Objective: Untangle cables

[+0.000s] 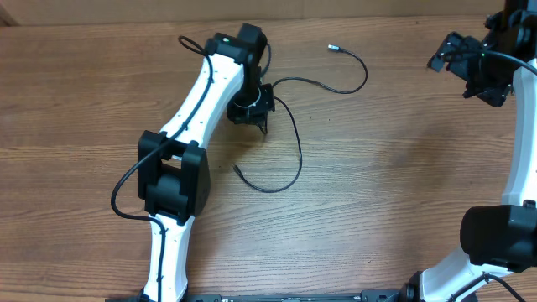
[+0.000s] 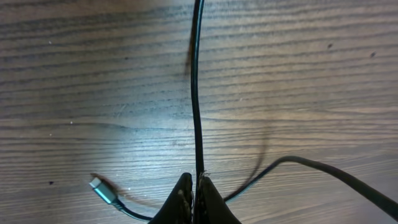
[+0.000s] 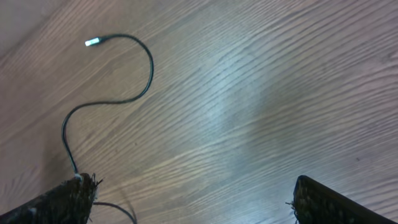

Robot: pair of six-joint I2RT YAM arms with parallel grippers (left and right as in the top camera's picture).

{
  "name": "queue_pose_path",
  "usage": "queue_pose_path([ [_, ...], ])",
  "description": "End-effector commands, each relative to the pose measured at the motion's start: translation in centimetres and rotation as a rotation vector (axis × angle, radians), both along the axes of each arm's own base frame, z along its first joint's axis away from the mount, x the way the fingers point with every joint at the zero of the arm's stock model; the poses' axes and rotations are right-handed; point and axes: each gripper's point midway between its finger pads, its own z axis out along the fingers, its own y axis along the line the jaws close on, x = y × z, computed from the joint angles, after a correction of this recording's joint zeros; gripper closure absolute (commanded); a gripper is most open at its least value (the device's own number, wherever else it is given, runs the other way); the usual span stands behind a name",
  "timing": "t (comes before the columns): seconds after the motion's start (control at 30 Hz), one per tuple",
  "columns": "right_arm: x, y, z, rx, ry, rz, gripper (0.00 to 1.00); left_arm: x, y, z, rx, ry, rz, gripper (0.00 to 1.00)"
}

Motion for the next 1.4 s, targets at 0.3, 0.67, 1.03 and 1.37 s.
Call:
queue_pose_path([
  [0.3, -5.6, 4.6, -2.2, 0.165, 0.25, 0.062, 0.0, 0.5, 0.3, -0.1, 0.072, -0.047, -0.05, 0.96],
  [0.67, -10.8, 9.4, -9.6, 0.182, 0.554, 0.176, 0.0, 0.5, 0.3, -0.1, 0.074, -0.047, -0.051, 0.96],
  [1.03, -5.9, 9.4, -10.8, 0.159, 0.357, 0.194, 0.0, 0.7, 0.6, -0.2, 0.089, -0.05, -0.013, 0.96],
  [1.37, -0.4, 9.3, -10.1, 0.131, 0.124, 0.209, 0.0, 0.2, 0.8, -0.2, 0.097, -0.027, 0.002, 0.96],
])
